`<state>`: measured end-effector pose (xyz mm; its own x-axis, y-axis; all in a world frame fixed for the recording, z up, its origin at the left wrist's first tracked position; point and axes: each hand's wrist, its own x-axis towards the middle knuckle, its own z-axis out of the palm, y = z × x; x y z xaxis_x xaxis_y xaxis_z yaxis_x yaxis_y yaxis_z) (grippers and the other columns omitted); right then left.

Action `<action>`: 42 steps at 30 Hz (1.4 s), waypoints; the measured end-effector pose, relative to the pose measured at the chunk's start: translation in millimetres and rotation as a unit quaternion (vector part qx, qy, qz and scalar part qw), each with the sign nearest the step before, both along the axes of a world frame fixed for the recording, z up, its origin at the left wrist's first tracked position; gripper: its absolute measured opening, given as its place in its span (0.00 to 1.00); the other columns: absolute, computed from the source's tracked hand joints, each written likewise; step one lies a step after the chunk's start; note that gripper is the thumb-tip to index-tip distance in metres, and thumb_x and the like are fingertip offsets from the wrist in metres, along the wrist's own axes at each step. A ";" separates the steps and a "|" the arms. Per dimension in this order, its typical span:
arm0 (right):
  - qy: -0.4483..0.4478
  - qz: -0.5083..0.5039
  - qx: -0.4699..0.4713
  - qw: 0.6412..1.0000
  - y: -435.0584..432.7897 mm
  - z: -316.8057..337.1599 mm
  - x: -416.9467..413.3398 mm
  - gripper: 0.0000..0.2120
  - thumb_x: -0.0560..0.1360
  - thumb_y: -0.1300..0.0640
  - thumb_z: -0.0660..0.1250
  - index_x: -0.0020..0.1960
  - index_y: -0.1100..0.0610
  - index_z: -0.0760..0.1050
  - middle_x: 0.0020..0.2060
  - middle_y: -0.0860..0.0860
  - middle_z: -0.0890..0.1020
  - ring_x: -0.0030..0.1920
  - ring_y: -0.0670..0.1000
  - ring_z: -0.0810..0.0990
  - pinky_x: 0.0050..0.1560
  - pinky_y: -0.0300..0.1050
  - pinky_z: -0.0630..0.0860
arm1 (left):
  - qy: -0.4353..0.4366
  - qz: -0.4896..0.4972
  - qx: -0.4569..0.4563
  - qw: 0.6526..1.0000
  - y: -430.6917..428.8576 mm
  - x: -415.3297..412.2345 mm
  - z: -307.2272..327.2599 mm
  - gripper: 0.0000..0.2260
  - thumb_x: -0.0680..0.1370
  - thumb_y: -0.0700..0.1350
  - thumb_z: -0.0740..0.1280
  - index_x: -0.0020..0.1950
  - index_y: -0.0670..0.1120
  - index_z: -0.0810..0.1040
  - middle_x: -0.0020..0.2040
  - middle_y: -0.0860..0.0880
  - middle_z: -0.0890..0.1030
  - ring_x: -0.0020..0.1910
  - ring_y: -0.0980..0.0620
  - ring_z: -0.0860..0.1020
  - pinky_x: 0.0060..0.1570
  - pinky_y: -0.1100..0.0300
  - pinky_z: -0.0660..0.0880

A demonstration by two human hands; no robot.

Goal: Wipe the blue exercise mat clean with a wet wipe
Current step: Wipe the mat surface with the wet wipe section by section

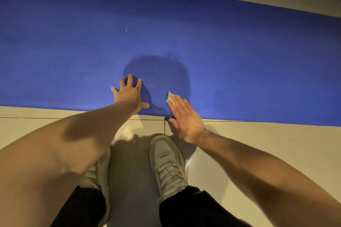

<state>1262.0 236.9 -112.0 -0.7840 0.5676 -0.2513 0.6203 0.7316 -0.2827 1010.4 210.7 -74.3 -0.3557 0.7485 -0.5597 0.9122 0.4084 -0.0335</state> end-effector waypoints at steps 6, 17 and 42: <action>-0.034 -0.033 0.040 0.998 20.8 2.5 75.1 0.30 0.85 0.46 0.48 0.83 0.60 0.53 0.83 0.53 0.51 0.82 0.53 0.49 0.79 0.57 0.54 | -0.008 0.005 0.008 1.000 -1.0 -1.6 -4.0 0.48 0.73 0.69 0.68 0.82 0.54 0.44 0.81 0.49 0.41 0.79 0.41 0.44 0.72 0.37 0.59; -0.025 0.161 0.020 0.986 8.0 0.9 -44.3 0.30 0.85 0.46 0.50 0.83 0.58 0.50 0.83 0.54 0.50 0.82 0.52 0.42 0.82 0.52 0.43 | -0.004 -0.030 -0.040 0.999 8.1 -5.5 2.2 0.48 0.74 0.69 0.66 0.82 0.52 0.42 0.80 0.46 0.40 0.78 0.39 0.45 0.69 0.33 0.63; 0.002 0.202 0.044 0.978 13.3 -7.2 -35.2 0.35 0.80 0.56 0.63 0.83 0.58 0.54 0.82 0.54 0.54 0.82 0.55 0.50 0.81 0.54 0.47 | 0.043 -0.080 -0.041 0.995 9.5 -15.3 10.4 0.42 0.78 0.60 0.68 0.82 0.55 0.44 0.78 0.47 0.48 0.75 0.42 0.52 0.56 0.48 0.74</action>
